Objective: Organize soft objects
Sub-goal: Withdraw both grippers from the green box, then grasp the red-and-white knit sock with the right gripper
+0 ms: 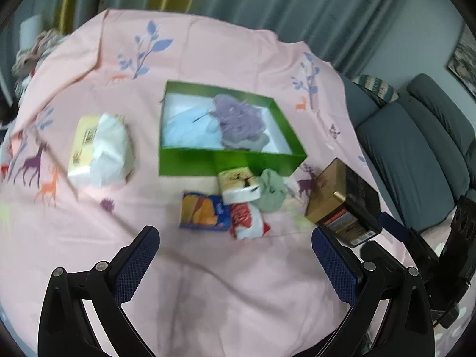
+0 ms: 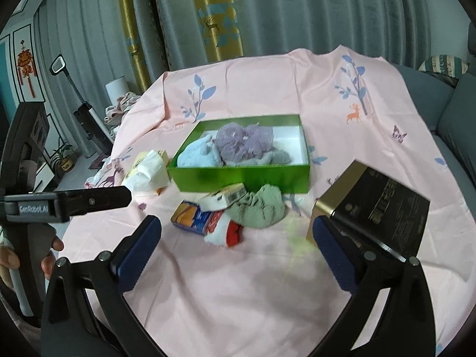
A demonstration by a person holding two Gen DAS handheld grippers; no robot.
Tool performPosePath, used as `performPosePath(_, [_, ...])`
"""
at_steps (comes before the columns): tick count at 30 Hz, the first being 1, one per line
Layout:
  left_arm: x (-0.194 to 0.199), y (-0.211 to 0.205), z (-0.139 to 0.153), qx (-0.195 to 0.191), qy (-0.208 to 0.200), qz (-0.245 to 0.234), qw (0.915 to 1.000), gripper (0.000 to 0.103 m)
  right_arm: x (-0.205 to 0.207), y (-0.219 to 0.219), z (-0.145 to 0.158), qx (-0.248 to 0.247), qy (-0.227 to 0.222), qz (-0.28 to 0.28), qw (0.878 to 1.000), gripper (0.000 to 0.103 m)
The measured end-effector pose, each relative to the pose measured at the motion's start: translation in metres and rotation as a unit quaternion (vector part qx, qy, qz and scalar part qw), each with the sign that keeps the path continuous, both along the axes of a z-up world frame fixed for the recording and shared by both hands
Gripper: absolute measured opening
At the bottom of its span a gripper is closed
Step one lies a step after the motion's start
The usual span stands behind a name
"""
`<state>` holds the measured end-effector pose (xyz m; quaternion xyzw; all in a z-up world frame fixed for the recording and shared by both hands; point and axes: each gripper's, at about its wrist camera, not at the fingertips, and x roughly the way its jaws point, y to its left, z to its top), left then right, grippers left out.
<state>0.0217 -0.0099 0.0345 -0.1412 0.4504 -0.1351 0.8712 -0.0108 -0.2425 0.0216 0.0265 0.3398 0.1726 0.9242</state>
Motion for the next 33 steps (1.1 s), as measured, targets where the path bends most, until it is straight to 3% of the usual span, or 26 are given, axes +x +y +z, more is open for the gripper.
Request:
performPosePath(14, [-0.008, 0.013, -0.064, -0.029, 0.048, -0.003, 0.9984, 0.102, -0.006, 0.02, -0.064, 0.019, 0.049, 0.035, 0.998, 0.1])
performPosePath(18, [-0.003, 0.016, -0.071, -0.039, 0.051, -0.003, 0.9979, 0.102, 0.01, 0.03, -0.081, 0.013, 0.068, 0.04, 0.997, 0.087])
performPosePath(25, [0.009, 0.019, -0.08, -0.035, 0.052, -0.003, 0.998, 0.102, 0.046, 0.04, -0.097, 0.025, 0.084, 0.04, 0.995, 0.079])
performPosePath(31, [0.022, 0.02, -0.09, -0.034, 0.062, -0.007, 0.9975, 0.102, 0.079, 0.049, -0.116, 0.014, 0.109, 0.036, 0.993, 0.068])
performPosePath(33, [0.025, 0.02, -0.092, -0.034, 0.064, -0.009, 0.9973, 0.102, 0.086, 0.05, -0.123, 0.016, 0.116, 0.038, 0.992, 0.06])
